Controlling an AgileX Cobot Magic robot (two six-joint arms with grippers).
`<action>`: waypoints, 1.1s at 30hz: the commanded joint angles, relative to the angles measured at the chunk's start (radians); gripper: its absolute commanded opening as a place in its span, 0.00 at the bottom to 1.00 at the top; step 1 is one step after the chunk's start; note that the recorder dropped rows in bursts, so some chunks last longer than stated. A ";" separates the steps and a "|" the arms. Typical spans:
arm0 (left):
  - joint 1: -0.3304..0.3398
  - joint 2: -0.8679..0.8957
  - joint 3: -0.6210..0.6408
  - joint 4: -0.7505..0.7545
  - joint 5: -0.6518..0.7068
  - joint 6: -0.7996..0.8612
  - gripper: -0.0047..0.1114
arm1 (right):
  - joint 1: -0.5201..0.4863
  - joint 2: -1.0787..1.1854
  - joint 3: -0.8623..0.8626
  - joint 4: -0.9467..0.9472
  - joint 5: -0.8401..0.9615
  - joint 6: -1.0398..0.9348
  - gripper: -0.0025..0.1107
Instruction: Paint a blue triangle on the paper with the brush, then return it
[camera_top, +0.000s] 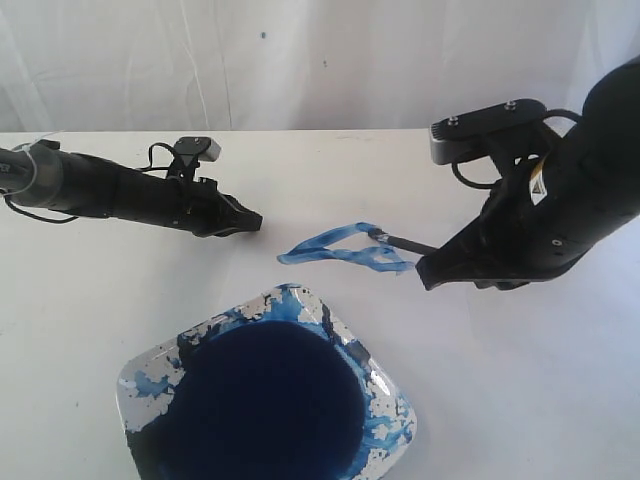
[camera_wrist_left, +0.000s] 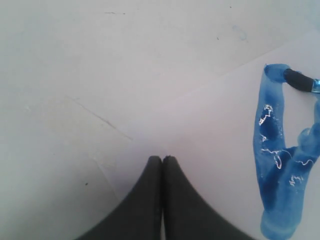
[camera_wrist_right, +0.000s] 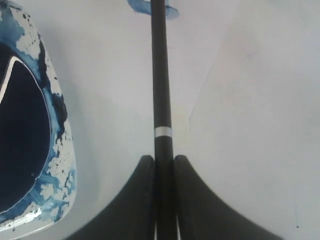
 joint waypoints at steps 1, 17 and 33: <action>-0.003 0.001 -0.003 -0.013 0.009 -0.006 0.04 | 0.002 -0.003 0.001 0.017 0.043 -0.020 0.02; -0.003 0.001 -0.003 -0.013 0.009 -0.006 0.04 | 0.002 -0.088 0.001 0.034 0.162 -0.024 0.02; -0.003 0.001 -0.003 -0.013 0.009 -0.006 0.04 | 0.002 -0.204 0.001 0.038 0.155 -0.022 0.02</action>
